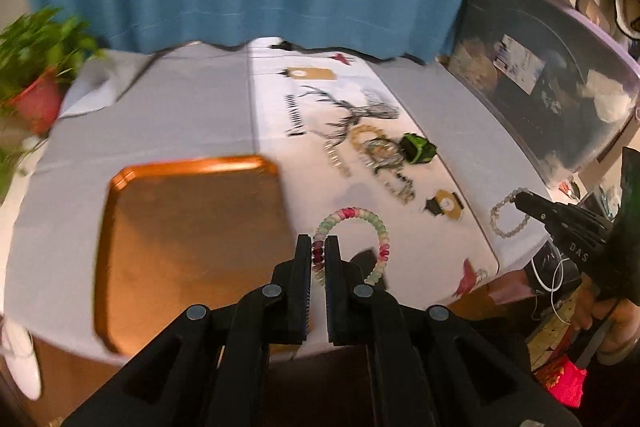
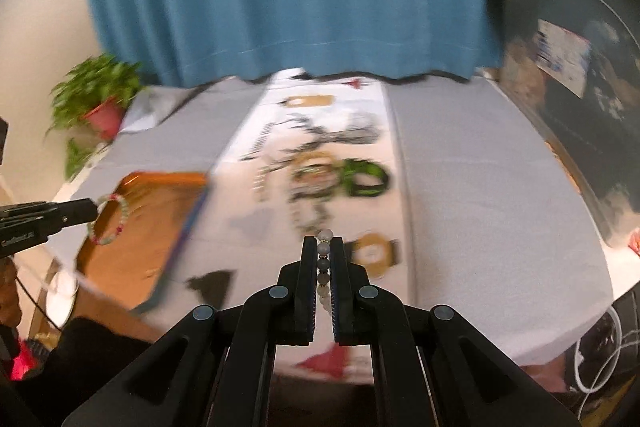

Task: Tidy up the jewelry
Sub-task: 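Carry both bracelets over the orange tray and open both tools to drop them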

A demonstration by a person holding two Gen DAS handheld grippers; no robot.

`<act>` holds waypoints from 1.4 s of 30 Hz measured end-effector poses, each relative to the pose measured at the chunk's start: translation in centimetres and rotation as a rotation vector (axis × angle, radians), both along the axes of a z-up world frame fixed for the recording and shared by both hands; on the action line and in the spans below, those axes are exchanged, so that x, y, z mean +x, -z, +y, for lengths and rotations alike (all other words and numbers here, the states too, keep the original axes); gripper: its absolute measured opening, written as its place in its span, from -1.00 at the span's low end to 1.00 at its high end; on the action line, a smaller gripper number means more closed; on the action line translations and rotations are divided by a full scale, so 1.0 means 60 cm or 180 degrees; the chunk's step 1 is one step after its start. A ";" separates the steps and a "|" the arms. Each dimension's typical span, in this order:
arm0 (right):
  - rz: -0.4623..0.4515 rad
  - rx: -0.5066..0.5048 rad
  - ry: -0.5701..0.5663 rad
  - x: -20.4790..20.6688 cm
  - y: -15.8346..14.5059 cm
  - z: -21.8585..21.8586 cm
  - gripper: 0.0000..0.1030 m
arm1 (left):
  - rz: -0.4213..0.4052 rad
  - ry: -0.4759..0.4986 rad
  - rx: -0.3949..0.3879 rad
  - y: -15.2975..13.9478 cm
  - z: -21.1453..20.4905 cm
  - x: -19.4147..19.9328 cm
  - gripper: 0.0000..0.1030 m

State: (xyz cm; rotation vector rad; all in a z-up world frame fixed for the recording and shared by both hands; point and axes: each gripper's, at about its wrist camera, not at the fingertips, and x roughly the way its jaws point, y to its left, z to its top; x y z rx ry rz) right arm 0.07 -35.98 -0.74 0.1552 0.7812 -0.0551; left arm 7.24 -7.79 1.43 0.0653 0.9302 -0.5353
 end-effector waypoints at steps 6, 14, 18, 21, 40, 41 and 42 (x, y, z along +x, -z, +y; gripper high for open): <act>0.0082 -0.0019 -0.0411 -0.016 -0.004 0.129 -0.88 | -0.0033 -0.0256 -0.0073 0.001 0.108 -0.041 -0.92; 0.0173 -0.0136 -0.0844 0.012 -0.001 0.266 -0.88 | -0.0016 -0.0515 -0.0167 0.019 0.205 -0.031 -0.92; 0.0190 -0.0192 -0.0985 0.045 0.005 0.314 -0.88 | 0.0005 -0.0581 -0.0207 0.034 0.230 -0.005 -0.92; 0.0217 -0.0186 -0.1032 0.081 0.017 0.338 -0.88 | 0.0014 -0.0622 -0.0198 0.046 0.240 0.020 -0.92; 0.0657 -0.0350 -0.0908 0.241 0.120 0.390 0.13 | 0.0243 -0.1113 0.0419 0.140 0.244 0.154 0.91; 0.0645 -0.0344 -0.0875 0.228 0.119 0.384 0.26 | 0.0230 -0.1106 0.0407 0.137 0.249 0.141 0.91; 0.0627 -0.0342 -0.0864 0.214 0.117 0.379 0.27 | 0.0245 -0.1104 0.0405 0.136 0.254 0.129 0.91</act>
